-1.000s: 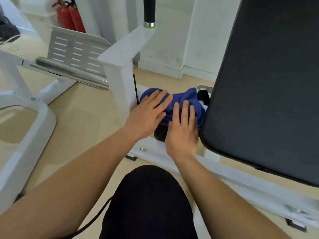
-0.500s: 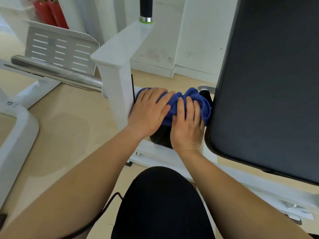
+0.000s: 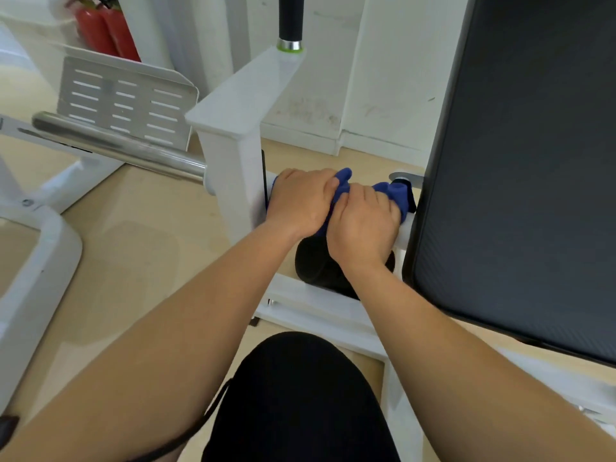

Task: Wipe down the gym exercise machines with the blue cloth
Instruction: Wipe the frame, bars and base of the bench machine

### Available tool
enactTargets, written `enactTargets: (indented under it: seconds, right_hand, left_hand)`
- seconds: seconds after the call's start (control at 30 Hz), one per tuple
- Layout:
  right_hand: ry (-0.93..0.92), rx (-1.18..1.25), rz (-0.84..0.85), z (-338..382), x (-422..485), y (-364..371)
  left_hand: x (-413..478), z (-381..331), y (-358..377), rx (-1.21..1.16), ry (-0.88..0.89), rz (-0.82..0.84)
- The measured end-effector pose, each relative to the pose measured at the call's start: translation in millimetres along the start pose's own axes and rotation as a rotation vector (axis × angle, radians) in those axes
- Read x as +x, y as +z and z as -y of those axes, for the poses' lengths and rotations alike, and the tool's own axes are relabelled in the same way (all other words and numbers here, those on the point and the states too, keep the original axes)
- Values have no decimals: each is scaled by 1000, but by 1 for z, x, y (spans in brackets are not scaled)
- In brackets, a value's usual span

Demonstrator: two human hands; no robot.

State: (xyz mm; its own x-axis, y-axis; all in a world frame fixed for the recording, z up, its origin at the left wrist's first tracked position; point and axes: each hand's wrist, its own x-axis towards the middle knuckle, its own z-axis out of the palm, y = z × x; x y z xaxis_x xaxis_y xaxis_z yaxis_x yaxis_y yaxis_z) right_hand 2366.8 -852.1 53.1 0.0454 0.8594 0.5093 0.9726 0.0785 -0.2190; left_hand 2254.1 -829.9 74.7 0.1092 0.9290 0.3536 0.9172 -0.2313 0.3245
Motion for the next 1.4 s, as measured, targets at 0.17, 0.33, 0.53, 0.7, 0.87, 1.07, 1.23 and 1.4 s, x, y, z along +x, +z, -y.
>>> enactTargets:
  seconds: [0.17, 0.33, 0.53, 0.7, 0.87, 1.07, 1.23, 1.4]
  right_hand:
    - [-50, 275, -8, -16, -19, -3]
    - [32, 615, 238, -4, -12, -48]
    - [-73, 1008, 411, 47, 5, -97]
    - [-213, 840, 209, 81, 14, -103]
    - [-129, 871, 220, 83, 13, -81]
    - [-56, 972, 310, 77, -3, -52]
    - [-217, 1017, 372, 69, -19, -37]
    - [-168, 973, 451, 80, -10, -37]
  left_hand:
    - [-30, 3, -7, -235, 54, 18]
    - [-65, -10, -35, -392, -176, -71]
    - [-110, 1, -100, -505, -361, -494]
    - [-116, 12, -125, -461, -427, -756]
    - [-99, 28, -115, -432, -580, -765]
    - [-92, 20, -83, -527, -535, -572]
    - [-87, 24, -75, -656, -423, -524]
    - [-80, 32, -85, -660, -463, -504]
